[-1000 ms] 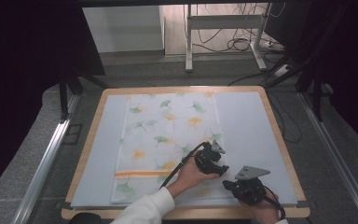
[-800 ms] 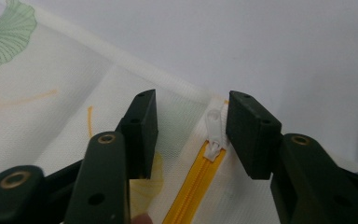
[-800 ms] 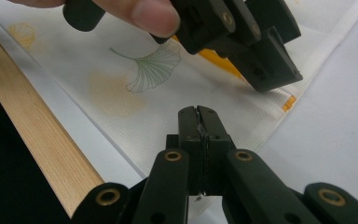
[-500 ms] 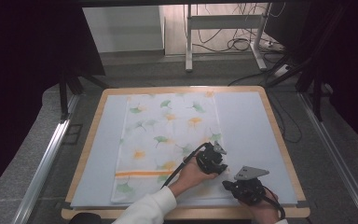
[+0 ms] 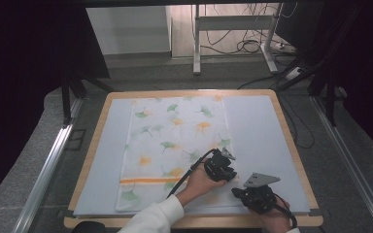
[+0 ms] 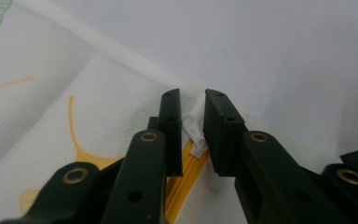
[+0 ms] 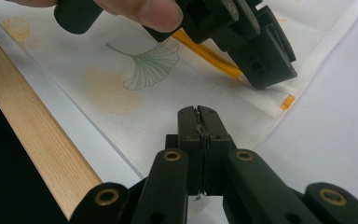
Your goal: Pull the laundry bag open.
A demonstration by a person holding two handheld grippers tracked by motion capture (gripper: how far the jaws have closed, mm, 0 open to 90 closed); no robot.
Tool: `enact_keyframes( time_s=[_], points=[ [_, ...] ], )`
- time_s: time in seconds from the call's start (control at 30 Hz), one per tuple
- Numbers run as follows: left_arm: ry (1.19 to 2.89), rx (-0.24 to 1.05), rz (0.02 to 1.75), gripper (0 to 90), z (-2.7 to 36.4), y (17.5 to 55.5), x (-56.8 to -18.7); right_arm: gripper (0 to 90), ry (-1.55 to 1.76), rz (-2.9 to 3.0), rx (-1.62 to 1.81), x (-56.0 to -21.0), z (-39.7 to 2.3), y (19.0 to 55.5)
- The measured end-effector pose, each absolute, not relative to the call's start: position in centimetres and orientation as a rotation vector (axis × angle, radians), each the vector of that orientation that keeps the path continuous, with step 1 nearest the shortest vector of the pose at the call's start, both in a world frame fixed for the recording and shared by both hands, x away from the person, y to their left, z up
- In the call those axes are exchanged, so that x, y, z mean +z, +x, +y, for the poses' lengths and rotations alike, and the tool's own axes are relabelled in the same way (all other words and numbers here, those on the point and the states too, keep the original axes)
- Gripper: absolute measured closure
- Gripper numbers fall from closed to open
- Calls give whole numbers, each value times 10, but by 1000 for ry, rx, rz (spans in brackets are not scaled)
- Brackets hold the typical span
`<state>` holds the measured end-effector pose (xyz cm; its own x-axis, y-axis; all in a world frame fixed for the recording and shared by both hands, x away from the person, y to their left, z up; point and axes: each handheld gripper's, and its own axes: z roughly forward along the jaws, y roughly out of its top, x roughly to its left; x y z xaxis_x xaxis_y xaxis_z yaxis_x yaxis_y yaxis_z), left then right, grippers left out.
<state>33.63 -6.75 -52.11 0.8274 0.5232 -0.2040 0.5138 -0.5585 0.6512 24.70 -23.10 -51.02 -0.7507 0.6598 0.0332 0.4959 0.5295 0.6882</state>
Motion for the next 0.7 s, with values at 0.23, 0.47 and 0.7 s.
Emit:
enact_keyframes(
  time_s=[0.23,0.47,0.7],
  points=[
    [2279,42,716,837,-70,331,-520,876,975,2541,1028,-511,-231,247],
    [2288,98,690,856,-73,327,-519,876,979,2547,1018,-512,-230,248],
    [2303,111,696,895,-74,328,-519,876,993,2556,992,-515,-229,249]
  ],
)
